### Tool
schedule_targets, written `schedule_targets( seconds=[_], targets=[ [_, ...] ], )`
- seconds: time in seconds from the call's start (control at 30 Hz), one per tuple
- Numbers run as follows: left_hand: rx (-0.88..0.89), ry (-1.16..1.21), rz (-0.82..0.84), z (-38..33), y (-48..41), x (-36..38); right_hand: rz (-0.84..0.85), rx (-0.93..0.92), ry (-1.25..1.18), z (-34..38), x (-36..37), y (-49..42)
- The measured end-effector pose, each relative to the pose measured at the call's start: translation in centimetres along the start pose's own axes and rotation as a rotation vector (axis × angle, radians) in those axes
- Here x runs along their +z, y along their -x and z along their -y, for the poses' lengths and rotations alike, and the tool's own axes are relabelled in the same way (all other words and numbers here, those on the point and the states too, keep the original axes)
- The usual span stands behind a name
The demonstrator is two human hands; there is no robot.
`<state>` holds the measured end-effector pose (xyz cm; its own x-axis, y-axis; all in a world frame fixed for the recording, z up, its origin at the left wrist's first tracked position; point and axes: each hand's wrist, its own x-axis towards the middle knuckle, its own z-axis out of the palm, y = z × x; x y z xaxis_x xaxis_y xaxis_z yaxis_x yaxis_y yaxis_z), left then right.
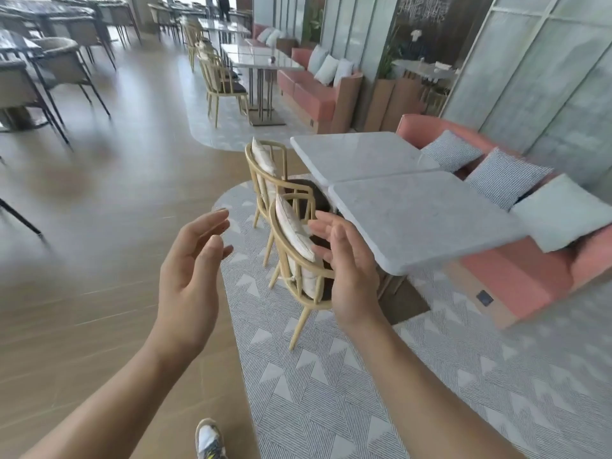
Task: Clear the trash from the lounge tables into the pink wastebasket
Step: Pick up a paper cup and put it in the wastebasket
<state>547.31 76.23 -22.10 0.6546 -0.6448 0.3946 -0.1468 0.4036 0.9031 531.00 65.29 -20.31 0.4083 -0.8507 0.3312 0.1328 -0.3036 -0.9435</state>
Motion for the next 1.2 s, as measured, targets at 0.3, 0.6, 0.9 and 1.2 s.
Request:
schedule_targets(
  seconds=[0.3,0.6,0.9,1.2],
  targets=[
    [0.010,0.015,0.055,5.6,-21.4,-4.9,-0.037,0.019,0.037,-5.0,10.6,-17.6],
    [-0.022,-0.009,0.057,14.4,-38.5,-6.3,-0.044,0.084,0.019,-13.9,17.0,-33.9],
    [-0.065,-0.047,0.019,26.0,-60.4,-4.4,-0.005,0.089,-0.005,-24.1,22.9,-57.5],
    [-0.036,-0.056,-0.016,32.6,-80.4,-4.6,0.061,0.056,-0.030,-29.1,29.5,-78.9]
  ],
)
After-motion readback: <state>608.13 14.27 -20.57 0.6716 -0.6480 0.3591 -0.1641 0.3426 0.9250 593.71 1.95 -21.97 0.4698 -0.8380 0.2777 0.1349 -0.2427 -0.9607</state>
